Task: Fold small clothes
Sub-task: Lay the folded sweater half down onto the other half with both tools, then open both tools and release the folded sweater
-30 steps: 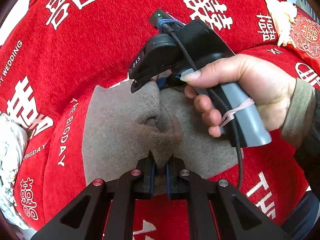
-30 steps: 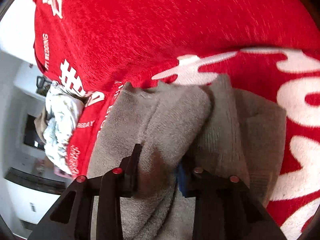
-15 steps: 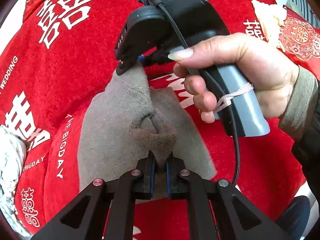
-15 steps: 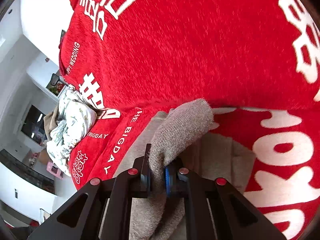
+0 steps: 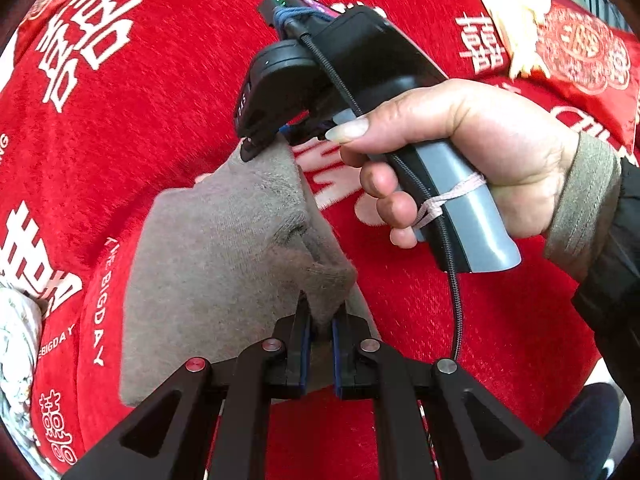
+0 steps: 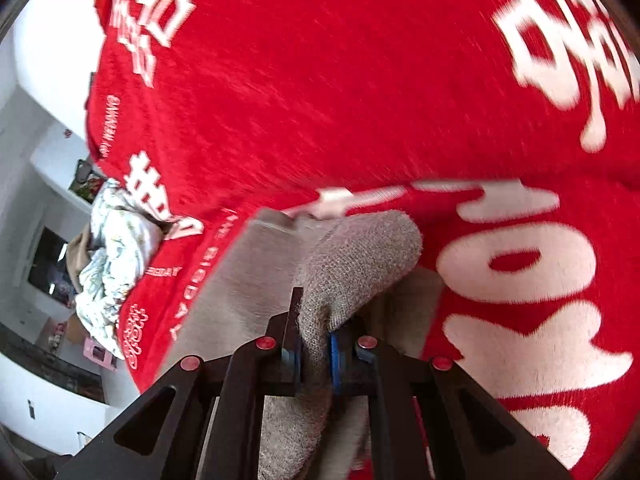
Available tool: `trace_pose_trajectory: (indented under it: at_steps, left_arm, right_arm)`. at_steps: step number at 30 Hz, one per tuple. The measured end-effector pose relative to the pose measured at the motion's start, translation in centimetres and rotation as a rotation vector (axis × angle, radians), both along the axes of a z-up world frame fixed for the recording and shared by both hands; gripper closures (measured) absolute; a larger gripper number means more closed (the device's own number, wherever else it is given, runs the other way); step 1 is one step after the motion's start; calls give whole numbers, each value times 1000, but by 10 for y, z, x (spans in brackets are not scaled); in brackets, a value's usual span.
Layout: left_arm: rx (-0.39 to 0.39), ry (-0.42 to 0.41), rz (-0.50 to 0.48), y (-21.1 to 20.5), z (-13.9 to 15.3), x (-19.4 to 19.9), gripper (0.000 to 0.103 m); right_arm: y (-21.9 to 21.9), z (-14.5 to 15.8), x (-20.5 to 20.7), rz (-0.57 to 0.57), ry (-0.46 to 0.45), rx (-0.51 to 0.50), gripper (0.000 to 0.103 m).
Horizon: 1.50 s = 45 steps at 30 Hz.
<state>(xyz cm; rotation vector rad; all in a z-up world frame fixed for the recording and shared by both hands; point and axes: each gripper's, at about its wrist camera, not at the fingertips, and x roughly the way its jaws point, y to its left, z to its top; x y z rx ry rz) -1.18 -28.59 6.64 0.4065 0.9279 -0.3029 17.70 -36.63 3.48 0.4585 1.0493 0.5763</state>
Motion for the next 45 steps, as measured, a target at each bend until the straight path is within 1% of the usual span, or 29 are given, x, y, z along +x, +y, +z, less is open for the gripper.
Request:
trace_pose_trajectory:
  at_steps: [4,8,9,10,11,12,13,14,15,18,20,23,25,27,28,29,30,31,32,33,34,35,37,38,40,41,42,43,45]
  left_arm:
    - [32,18,-5,-6,-16,2,94]
    - [49,25,-17,-11,-23,5,93]
    - [53,21,-21,-12,-23,4,93]
    - [52,20,-22,-11,-23,4,91]
    - [49,22,-20,-11,-22,2,82]
    - [12,42,-30,-7,-19,1,48]
    - [-5,47,-29,-5,-17,0,11]
    - [-23,19,-15,2,-12,-5,4]
    - [-41,-42,-8,12,-4,-16,4]
    - [-44,-87,-59,27,-1,-39,4]
    - [-23,-135,-70,41,-8,-54,4]
    - [24,-131,-80,58,-30,-62,4]
    - [51,-162,-88,59,-37,-63,4]
    - [44,-182,-99,61,-40,-61,4]
    - [25,-177,-89,64,-41,-55,4]
    - [23,-185,-67,67,-42,-48,4]
    - [29,-198,-18,75,-42,-41,4]
    - [23,-172,48,87,-45,-28,4]
    - [-1,-127,91,96,-48,-20,4]
    - [-87,-30,164,117,-53,-8,4]
    - [-136,23,224,133,-57,-4,4]
    - [-177,59,253,147,-60,-3,4]
    - [-237,92,257,165,-60,-9,4]
    - [-252,92,250,169,-57,-13,4]
    - [-341,80,191,179,-36,-27,4]
    - [-387,55,166,183,-22,-31,4]
    - [-413,31,154,185,-10,-32,4]
    - [-455,-20,144,187,11,-29,4]
    - [-513,-53,152,187,31,-16,4]
  right_arm:
    - [-6,-23,0,-18,30,-7,92]
    - [-6,-36,0,-31,35,-43,92]
    - [-6,-36,0,-39,34,-48,90]
    - [-6,-35,-1,-47,36,-56,87]
    - [-7,-34,-1,-58,44,-68,75]
    - [-7,-32,-2,-72,56,-86,56]
    - [-10,-29,-4,-89,61,-104,49]
    - [-14,-23,-10,-107,47,-117,42]
    - [-16,-17,-16,-119,25,-124,38]
    - [-21,5,-46,-136,-42,-113,34]
    - [-22,17,-68,-148,-79,-101,34]
    - [-22,31,-96,-167,-118,-72,34]
    - [-18,39,-111,-173,-141,-49,34]
    - [-8,48,-122,-167,-156,-39,34]
    - [-4,50,-126,-160,-158,-38,34]
    - [2,53,-132,-149,-163,-44,34]
    - [7,55,-137,-139,-170,-59,33]
    - [13,57,-143,-128,-175,-83,33]
    - [17,58,-149,-119,-176,-101,33]
    - [21,57,-153,-113,-176,-116,33]
    - [23,58,-157,-110,-179,-126,33]
    - [23,58,-162,-113,-182,-129,33]
    - [22,61,-170,-128,-191,-99,33]
    - [22,61,-172,-134,-198,-81,33]
    - [26,63,-176,-130,-210,-40,33]
    - [31,61,-177,-111,-207,-25,33]
    - [37,59,-177,-92,-202,-19,33]
    - [43,55,-177,-70,-197,-17,33]
    - [53,44,-177,-35,-175,-8,33]
